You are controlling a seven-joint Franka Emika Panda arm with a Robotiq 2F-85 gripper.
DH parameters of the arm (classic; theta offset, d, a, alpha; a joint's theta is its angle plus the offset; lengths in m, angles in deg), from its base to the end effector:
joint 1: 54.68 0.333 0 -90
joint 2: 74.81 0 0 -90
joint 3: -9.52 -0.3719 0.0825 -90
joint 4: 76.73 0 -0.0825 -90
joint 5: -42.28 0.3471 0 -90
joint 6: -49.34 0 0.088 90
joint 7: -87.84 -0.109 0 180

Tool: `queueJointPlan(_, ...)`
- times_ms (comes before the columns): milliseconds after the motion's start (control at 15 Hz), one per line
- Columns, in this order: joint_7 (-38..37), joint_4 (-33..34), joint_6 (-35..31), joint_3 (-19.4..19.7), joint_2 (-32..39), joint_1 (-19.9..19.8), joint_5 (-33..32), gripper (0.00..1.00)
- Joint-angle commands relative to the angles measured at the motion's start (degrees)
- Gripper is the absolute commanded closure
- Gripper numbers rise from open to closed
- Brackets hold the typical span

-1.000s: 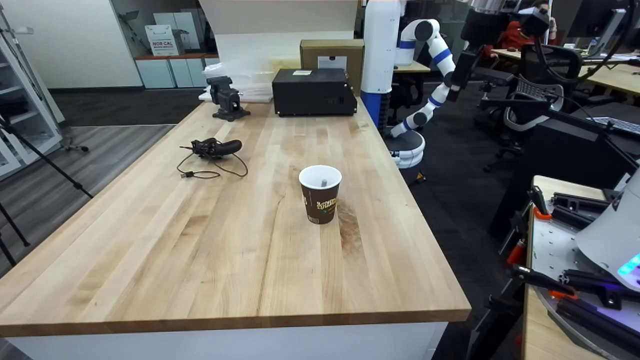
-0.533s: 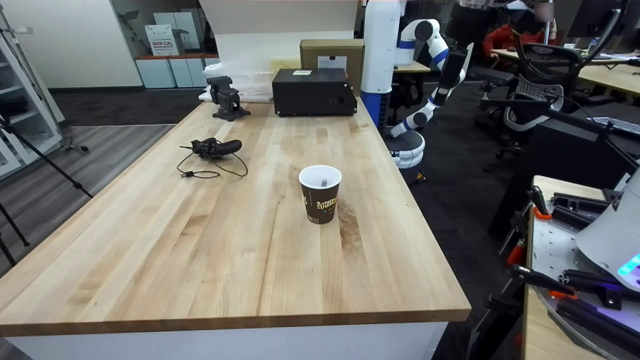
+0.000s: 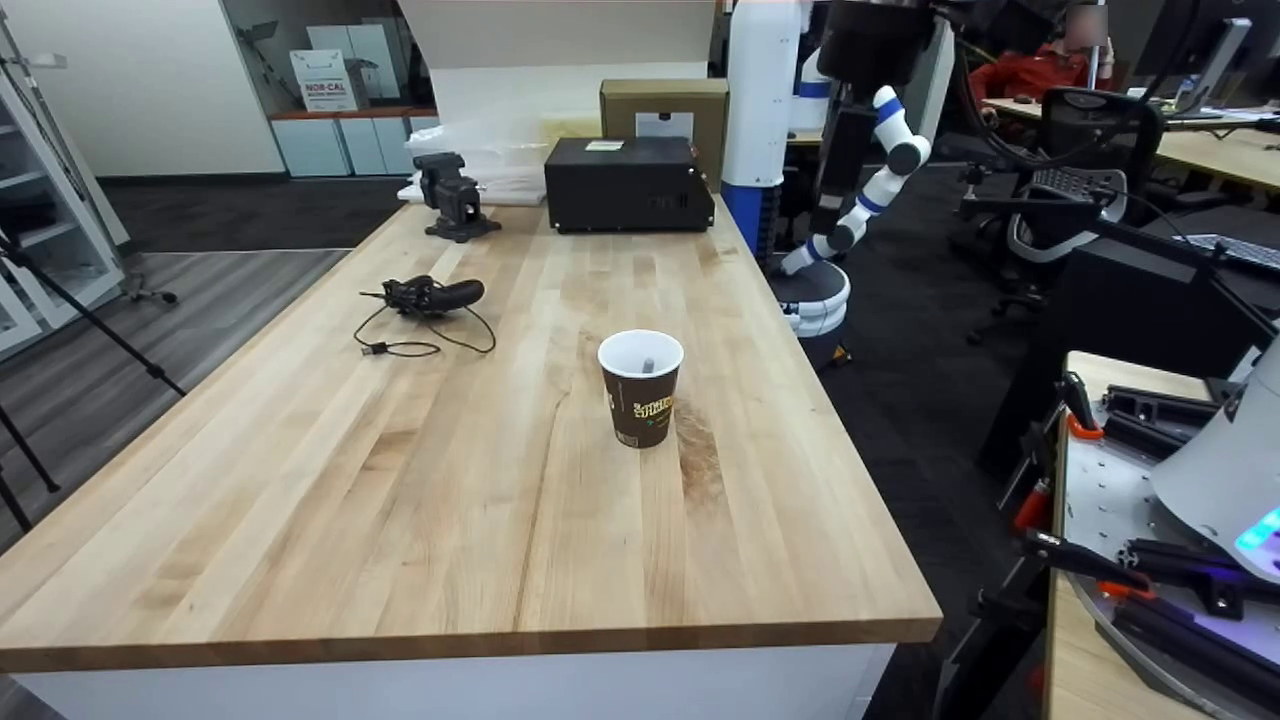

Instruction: Remove the pen from the cup and put it on the table

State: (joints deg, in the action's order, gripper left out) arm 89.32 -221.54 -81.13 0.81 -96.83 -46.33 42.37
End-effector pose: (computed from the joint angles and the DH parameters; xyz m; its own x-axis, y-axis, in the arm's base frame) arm 0.3580 0.1151 0.4921 0.9417 0.3112 0.1280 0.3061 -0.9502 0.0588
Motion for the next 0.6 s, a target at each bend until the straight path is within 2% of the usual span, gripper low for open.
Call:
queueJointPlan(0,-4.00,9.15,3.12,-2.88,8.94,1.20,-0.62,0.00)
queueJointPlan(333,-6.89,19.53,4.41,-6.94,20.05,2.95,-4.33,0.00)
queueJointPlan(533,-8.15,24.36,5.71,-7.34,25.27,4.02,-8.36,0.00)
